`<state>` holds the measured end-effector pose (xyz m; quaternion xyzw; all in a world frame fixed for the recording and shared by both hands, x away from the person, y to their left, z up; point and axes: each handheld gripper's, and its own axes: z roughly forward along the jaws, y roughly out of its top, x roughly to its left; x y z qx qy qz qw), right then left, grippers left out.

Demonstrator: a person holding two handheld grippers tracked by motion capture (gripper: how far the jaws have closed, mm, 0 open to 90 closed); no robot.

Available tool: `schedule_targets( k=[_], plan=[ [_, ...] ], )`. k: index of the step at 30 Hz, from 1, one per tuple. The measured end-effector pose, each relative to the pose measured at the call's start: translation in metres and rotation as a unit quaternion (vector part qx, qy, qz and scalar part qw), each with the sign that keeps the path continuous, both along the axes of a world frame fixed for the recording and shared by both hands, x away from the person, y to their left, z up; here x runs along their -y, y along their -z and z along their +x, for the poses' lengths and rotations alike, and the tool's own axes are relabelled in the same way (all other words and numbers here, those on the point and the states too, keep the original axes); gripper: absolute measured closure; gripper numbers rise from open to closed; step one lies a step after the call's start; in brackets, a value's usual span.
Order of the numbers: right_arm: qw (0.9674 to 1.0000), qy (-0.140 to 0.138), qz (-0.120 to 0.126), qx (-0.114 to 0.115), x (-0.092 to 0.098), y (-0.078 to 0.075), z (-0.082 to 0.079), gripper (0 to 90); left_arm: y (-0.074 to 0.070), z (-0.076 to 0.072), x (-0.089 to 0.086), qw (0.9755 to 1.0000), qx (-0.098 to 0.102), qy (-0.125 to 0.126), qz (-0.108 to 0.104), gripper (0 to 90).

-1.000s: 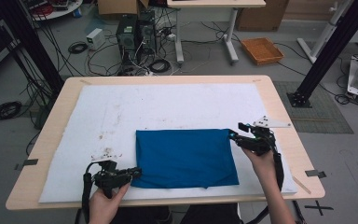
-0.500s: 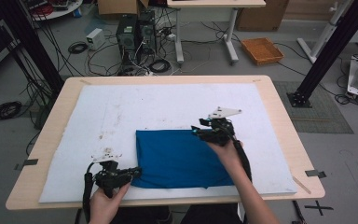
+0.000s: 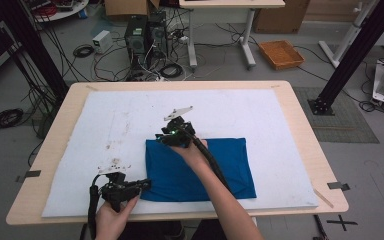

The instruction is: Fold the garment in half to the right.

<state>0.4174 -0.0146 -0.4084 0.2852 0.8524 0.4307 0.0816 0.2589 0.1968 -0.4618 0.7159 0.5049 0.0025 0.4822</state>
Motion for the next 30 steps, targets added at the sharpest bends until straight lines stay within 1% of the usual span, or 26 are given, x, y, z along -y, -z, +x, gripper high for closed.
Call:
schedule_targets(
  k=[1, 2, 3, 4, 6, 7, 11, 13, 15, 16, 19, 20, 21, 22, 23, 24, 27, 29, 30],
  plan=[
    [1.0, 0.0, 0.0, 0.0, 0.0, 0.0, 0.0, 64.2, 0.0, 0.0, 0.0, 1.0, 0.0, 0.0, 0.0, 82.4],
    [0.9999, 0.0, -0.008, -0.006, -0.012, 0.004, 0.003, 65.4, 0.0, 0.0, 0.0, 1.0, 0.0, 0.0, -0.002, 82.4],
    [0.9998, -0.002, -0.015, -0.009, -0.017, 0.006, 0.005, 66.1, 0.0, 0.0, 0.0, 1.0, 0.0, 0.0, -0.002, 82.4],
    [0.9998, -0.002, -0.015, -0.009, -0.017, 0.006, 0.005, 66.1, 0.0, 0.0, 0.0, 1.0, 0.0, 0.0, -0.002, 82.4],
    [0.9995, -0.002, -0.029, -0.013, -0.032, 0.01, 0.008, 67.6, 0.0, 0.0, -0.001, 1.0, -0.002, -0.001, -0.004, 82.5],
    [0.9995, -0.002, -0.029, -0.013, -0.032, 0.01, 0.008, 67.6, 0.0, 0.0, -0.001, 1.0, -0.002, 0.0, -0.004, 82.5],
    [0.9987, 0.003, -0.043, -0.026, -0.046, 0.015, 0.013, 70.1, 0.001, 0.0, -0.001, 1.0, -0.001, -0.001, -0.004, 82.5],
    [0.9988, 0.004, -0.042, -0.025, -0.05, 0.017, 0.016, 70.9, 0.0, 0.0, -0.001, 1.0, -0.001, -0.001, -0.003, 82.5],
    [0.9986, 0.004, -0.041, -0.033, -0.053, 0.02, 0.018, 71.4, 0.001, 0.0, -0.001, 1.0, -0.002, -0.001, -0.005, 82.5],
    [0.998, 0.005, -0.05, -0.037, -0.056, 0.024, 0.02, 71.4, 0.001, 0.0, -0.001, 1.0, -0.001, -0.001, -0.005, 82.5],
    [0.9974, 0.007, -0.056, -0.044, -0.059, 0.028, 0.02, 71.4, 0.001, 0.0, -0.001, 1.0, -0.002, 0.0, -0.004, 82.5],
    [0.9968, 0.005, -0.062, -0.05, -0.062, 0.031, 0.021, 73.4, 0.001, 0.0, -0.001, 1.0, -0.002, -0.001, -0.005, 82.5],
    [0.9968, 0.005, -0.062, -0.05, -0.062, 0.031, 0.021, 73.4, 0.001, 0.0, -0.001, 1.0, -0.002, -0.001, -0.006, 82.5],
    [0.9965, 0.004, -0.069, -0.047, -0.064, 0.033, 0.021, 75.5, 0.001, 0.0, -0.001, 1.0, -0.003, -0.001, -0.005, 82.5],
    [0.9965, 0.006, -0.073, -0.041, -0.065, 0.033, 0.02, 80.0, 0.001, 0.0, -0.001, 1.0, -0.003, 0.0, -0.006, 82.5],
    [0.9966, 0.002, -0.076, -0.033, -0.065, 0.032, 0.021, 86.4, 0.001, 0.0, -0.001, 1.0, -0.003, -0.001, -0.006, 82.5],
    [0.9968, -0.001, -0.073, -0.03, -0.064, 0.03, 0.02, 87.1, 0.001, 0.0, -0.001, 1.0, -0.004, -0.001, -0.006, 82.6],
    [0.9975, -0.003, -0.066, -0.025, -0.062, 0.026, 0.019, 87.2, 0.0, 0.001, -0.002, 1.0, -0.004, 0.001, -0.006, 82.7],
    [0.998, 0.001, -0.058, -0.025, -0.06, 0.022, 0.018, 87.2, 0.0, 0.0, -0.002, 0.9999, -0.007, -0.001, -0.012, 83.0]
  ],
)
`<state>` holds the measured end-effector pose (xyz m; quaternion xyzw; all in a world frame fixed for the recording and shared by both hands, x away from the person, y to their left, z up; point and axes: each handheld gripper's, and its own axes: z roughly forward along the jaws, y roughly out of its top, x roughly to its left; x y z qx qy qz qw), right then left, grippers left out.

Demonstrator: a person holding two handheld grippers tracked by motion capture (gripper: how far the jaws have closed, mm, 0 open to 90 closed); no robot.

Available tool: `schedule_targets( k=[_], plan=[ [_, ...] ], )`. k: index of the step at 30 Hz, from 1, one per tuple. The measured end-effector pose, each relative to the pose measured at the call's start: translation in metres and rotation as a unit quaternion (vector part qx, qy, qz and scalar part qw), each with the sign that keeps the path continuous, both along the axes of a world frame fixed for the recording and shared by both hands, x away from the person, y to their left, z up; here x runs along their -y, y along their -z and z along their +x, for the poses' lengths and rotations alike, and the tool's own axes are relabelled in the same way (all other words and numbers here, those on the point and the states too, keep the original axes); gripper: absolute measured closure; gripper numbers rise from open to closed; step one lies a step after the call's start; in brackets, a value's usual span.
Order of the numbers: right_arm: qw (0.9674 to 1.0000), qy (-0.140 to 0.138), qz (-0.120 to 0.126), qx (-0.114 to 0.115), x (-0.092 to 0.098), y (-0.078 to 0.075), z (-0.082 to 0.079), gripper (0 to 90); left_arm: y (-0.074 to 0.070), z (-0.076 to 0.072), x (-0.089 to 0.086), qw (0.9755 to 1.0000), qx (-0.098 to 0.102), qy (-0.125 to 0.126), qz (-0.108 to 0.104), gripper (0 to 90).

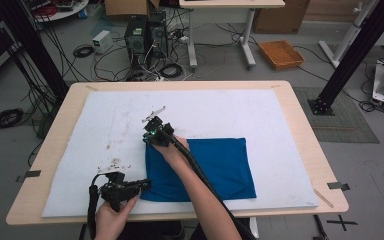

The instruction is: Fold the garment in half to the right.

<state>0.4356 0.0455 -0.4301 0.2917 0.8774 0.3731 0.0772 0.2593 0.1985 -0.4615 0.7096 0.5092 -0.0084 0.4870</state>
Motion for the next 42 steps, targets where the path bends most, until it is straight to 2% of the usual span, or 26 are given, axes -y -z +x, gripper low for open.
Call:
schedule_targets(
  k=[5, 9, 10, 11, 13, 14, 15, 17, 19, 21, 22, 23, 24, 25, 29, 30, 32, 34, 35, 36, 37, 38, 39, 40, 41, 42],
  plan=[
    [0.9998, -0.002, 0.02, 0.007, 0.007, -0.009, 0.0, 87.2, -0.005, 0.0, 0.001, 1.0, 0.007, 0.003, -0.002, 83.8],
    [0.999, -0.002, 0.045, 0.007, 0.018, -0.02, 0.0, 87.2, -0.014, -0.002, 0.005, 0.9998, 0.02, 0.005, -0.001, 84.2],
    [0.9983, -0.001, 0.058, 0.006, 0.025, -0.026, 0.0, 87.2, -0.02, -0.003, 0.008, 0.9995, 0.029, 0.008, -0.004, 84.4],
    [0.9983, -0.001, 0.058, 0.006, 0.025, -0.026, 0.0, 87.2, -0.02, -0.003, 0.008, 0.9995, 0.029, 0.008, -0.004, 84.4],
    [0.9977, 0.0, 0.067, 0.006, 0.034, -0.033, 0.0, 87.2, -0.026, -0.005, 0.013, 0.9992, 0.038, 0.015, -0.001, 84.4],
    [0.9966, -0.002, 0.082, 0.005, 0.043, -0.039, 0.0, 87.2, -0.031, -0.006, 0.019, 0.9987, 0.047, 0.02, 0.001, 84.4],
    [0.9966, -0.002, 0.082, 0.005, 0.043, -0.039, 0.0, 87.2, -0.031, -0.006, 0.019, 0.9987, 0.047, 0.02, 0.001, 84.4],
    [0.9954, -0.001, 0.095, 0.006, 0.058, -0.049, 0.0, 87.2, -0.036, -0.007, 0.025, 0.9984, 0.051, 0.025, -0.005, 84.4],
    [0.9951, -0.001, 0.098, 0.008, 0.063, -0.052, -0.001, 87.2, -0.04, -0.006, 0.031, 0.998, 0.052, 0.032, -0.013, 84.4],
    [0.9946, 0.003, 0.103, 0.013, 0.078, -0.059, -0.002, 87.2, -0.044, -0.003, 0.039, 0.9976, 0.052, 0.04, -0.022, 84.4],
    [0.9944, 0.003, 0.104, 0.016, 0.084, -0.061, -0.002, 87.2, -0.047, 0.0, 0.049, 0.9968, 0.055, 0.05, -0.028, 84.4],
    [0.9944, 0.003, 0.104, 0.016, 0.084, -0.061, -0.002, 87.2, -0.047, 0.0, 0.049, 0.9968, 0.055, 0.05, -0.028, 84.4],
    [0.994, 0.008, 0.107, 0.019, 0.095, -0.066, -0.003, 87.2, -0.05, 0.002, 0.06, 0.9961, 0.058, 0.058, -0.034, 84.4],
    [0.994, 0.008, 0.107, 0.019, 0.095, -0.066, -0.003, 87.2, -0.05, 0.002, 0.06, 0.9961, 0.058, 0.058, -0.034, 84.4],
    [0.9937, 0.011, 0.109, 0.022, 0.12, -0.072, -0.003, 87.1, -0.051, 0.008, 0.088, 0.9942, 0.057, 0.08, -0.044, 84.4],
    [0.994, 0.008, 0.107, 0.02, 0.133, -0.073, -0.003, 87.1, -0.05, 0.01, 0.095, 0.9936, 0.055, 0.086, -0.048, 84.4],
    [0.9942, 0.008, 0.106, 0.02, 0.139, -0.073, -0.003, 87.1, -0.048, 0.013, 0.11, 0.993, 0.05, 0.094, -0.051, 84.4],
    [0.9942, 0.012, 0.105, 0.02, 0.158, -0.073, -0.004, 87.1, -0.046, 0.017, 0.123, 0.9922, 0.045, 0.103, -0.054, 84.4],
    [0.9942, 0.012, 0.105, 0.02, 0.158, -0.073, -0.004, 87.1, -0.045, 0.018, 0.129, 0.9917, 0.043, 0.107, -0.056, 84.4],
    [0.9943, 0.017, 0.103, 0.022, 0.171, -0.073, -0.004, 87.1, -0.045, 0.02, 0.141, 0.9909, 0.041, 0.115, -0.057, 84.4],
    [0.9942, 0.02, 0.103, 0.024, 0.177, -0.072, -0.005, 87.1, -0.045, 0.02, 0.141, 0.9909, 0.041, 0.115, -0.057, 84.4],
    [0.9942, 0.024, 0.101, 0.025, 0.184, -0.072, -0.005, 87.1, -0.045, 0.021, 0.153, 0.9899, 0.043, 0.122, -0.058, 84.4],
    [0.9942, 0.024, 0.101, 0.025, 0.184, -0.072, -0.005, 87.1, -0.045, 0.021, 0.153, 0.9899, 0.043, 0.122, -0.058, 84.4],
    [0.9944, 0.029, 0.099, 0.024, 0.196, -0.071, -0.006, 87.1, -0.045, 0.022, 0.158, 0.9892, 0.043, 0.128, -0.059, 84.4],
    [0.9944, 0.029, 0.099, 0.024, 0.196, -0.071, -0.006, 87.1, -0.045, 0.022, 0.164, 0.9888, 0.043, 0.13, -0.06, 84.4],
    [0.9943, 0.034, 0.098, 0.025, 0.207, -0.07, -0.007, 87.1, -0.044, 0.023, 0.174, 0.9878, 0.042, 0.137, -0.06, 84.4]
  ],
)
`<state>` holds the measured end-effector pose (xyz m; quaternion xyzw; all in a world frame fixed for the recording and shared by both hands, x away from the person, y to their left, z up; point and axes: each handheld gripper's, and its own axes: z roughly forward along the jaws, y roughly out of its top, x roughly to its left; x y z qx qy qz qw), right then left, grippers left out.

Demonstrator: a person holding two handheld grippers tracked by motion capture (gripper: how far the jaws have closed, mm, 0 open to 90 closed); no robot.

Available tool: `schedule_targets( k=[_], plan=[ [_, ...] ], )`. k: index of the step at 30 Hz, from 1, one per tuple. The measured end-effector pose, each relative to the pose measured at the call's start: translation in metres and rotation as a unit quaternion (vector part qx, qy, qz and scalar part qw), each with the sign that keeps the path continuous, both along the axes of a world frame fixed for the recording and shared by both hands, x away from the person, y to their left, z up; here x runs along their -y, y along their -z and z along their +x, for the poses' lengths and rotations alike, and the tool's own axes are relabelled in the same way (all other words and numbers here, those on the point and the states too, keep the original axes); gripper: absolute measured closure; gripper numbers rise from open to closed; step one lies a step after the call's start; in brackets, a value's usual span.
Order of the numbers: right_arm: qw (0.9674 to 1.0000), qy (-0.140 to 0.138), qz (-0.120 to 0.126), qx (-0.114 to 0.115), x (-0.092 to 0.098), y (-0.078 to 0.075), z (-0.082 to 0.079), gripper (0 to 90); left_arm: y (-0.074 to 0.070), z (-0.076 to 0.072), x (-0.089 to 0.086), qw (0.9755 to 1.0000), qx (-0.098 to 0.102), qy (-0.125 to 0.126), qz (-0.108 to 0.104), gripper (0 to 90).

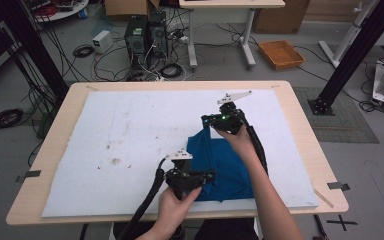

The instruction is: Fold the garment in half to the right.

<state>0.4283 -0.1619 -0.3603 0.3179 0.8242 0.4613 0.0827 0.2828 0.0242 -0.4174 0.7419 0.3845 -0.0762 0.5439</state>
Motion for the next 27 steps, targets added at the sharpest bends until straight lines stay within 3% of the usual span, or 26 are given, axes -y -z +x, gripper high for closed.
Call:
schedule_targets(
  k=[8, 16, 21, 27],
  plan=[
    [0.9997, 0.02, -0.012, -0.005, 0.04, 0.01, -0.002, 87.0, 0.012, 0.008, 0.04, 0.9996, -0.017, 0.021, 0.0, 84.4],
    [0.9988, 0.039, -0.028, -0.009, 0.068, 0.022, -0.002, 87.1, 0.021, 0.011, 0.072, 0.9995, -0.016, 0.024, 0.013, 84.4],
    [0.9974, 0.055, -0.045, -0.014, 0.08, 0.029, -0.001, 87.1, 0.024, 0.011, 0.082, 0.9995, -0.008, 0.025, 0.018, 83.0],
    [0.9959, 0.068, -0.059, -0.002, 0.082, 0.029, -0.002, 86.2, 0.021, 0.009, 0.087, 0.9995, 0.002, 0.03, 0.0, 73.2]
  ],
)
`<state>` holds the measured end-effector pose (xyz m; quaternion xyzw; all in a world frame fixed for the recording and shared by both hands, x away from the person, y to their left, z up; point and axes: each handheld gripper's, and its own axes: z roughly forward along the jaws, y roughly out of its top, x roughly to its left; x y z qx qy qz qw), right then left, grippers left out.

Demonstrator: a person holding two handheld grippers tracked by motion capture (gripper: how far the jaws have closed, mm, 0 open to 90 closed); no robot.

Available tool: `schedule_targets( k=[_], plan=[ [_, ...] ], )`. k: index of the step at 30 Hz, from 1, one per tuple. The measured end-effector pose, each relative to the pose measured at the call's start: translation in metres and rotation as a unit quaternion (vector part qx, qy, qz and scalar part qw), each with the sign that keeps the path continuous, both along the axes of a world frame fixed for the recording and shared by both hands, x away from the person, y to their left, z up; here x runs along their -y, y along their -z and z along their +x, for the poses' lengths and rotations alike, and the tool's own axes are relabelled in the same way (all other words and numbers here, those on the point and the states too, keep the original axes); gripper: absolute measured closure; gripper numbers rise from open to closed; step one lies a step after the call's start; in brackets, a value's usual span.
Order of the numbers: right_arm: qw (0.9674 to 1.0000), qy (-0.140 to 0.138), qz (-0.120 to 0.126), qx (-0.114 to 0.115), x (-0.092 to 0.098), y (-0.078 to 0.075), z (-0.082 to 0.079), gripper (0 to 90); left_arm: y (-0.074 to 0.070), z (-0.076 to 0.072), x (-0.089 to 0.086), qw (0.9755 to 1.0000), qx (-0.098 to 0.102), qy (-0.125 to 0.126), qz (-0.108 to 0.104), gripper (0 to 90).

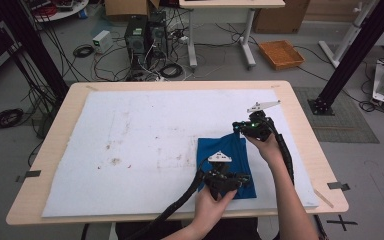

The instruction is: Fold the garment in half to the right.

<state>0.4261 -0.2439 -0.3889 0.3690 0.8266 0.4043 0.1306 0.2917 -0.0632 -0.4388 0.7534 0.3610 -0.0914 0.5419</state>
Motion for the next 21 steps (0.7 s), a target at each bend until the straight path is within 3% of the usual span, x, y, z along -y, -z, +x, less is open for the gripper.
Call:
schedule_targets(
  k=[2, 3, 5, 10, 11, 14, 15, 16, 19, 21],
  plan=[
    [1.0, 0.006, -0.003, 0.001, 0.001, 0.0, 0.001, 81.5, -0.002, -0.002, 0.001, 0.9999, 0.008, 0.009, -0.01, 63.6],
    [0.9997, 0.021, -0.009, 0.0, 0.003, 0.001, 0.0, 78.9, -0.006, -0.007, -0.001, 0.9996, 0.021, 0.011, -0.013, 63.3],
    [0.9992, 0.037, -0.007, 0.008, 0.008, 0.002, -0.001, 76.4, -0.01, -0.009, -0.005, 0.9994, 0.028, 0.01, -0.018, 60.2],
    [0.9966, 0.081, 0.013, -0.006, 0.023, 0.008, -0.008, 72.4, -0.023, -0.009, -0.024, 0.9987, 0.048, 0.002, -0.018, 55.9],
    [0.996, 0.086, 0.021, -0.012, 0.024, 0.01, -0.011, 71.8, -0.03, -0.007, -0.037, 0.998, 0.061, -0.005, -0.011, 55.0],
    [0.9953, 0.089, 0.037, -0.01, 0.026, 0.012, -0.018, 71.0, -0.035, -0.005, -0.053, 0.9972, 0.072, -0.015, -0.006, 54.7],
    [0.9941, 0.093, 0.053, -0.018, 0.026, 0.015, -0.023, 70.5, -0.039, -0.002, -0.07, 0.9967, 0.077, -0.025, -0.001, 54.7],
    [0.9941, 0.093, 0.053, -0.018, 0.026, 0.015, -0.023, 70.5, -0.039, -0.002, -0.07, 0.9967, 0.077, -0.025, -0.001, 54.2],
    [0.9906, 0.103, 0.082, -0.036, 0.02, 0.024, -0.029, 69.8, -0.04, 0.003, -0.1, 0.9958, 0.078, -0.048, 0.006, 53.9],
    [0.9903, 0.114, 0.068, -0.042, 0.016, 0.027, -0.029, 74.8, -0.04, 0.007, -0.13, 0.9944, 0.076, -0.073, 0.011, 53.9]
  ],
)
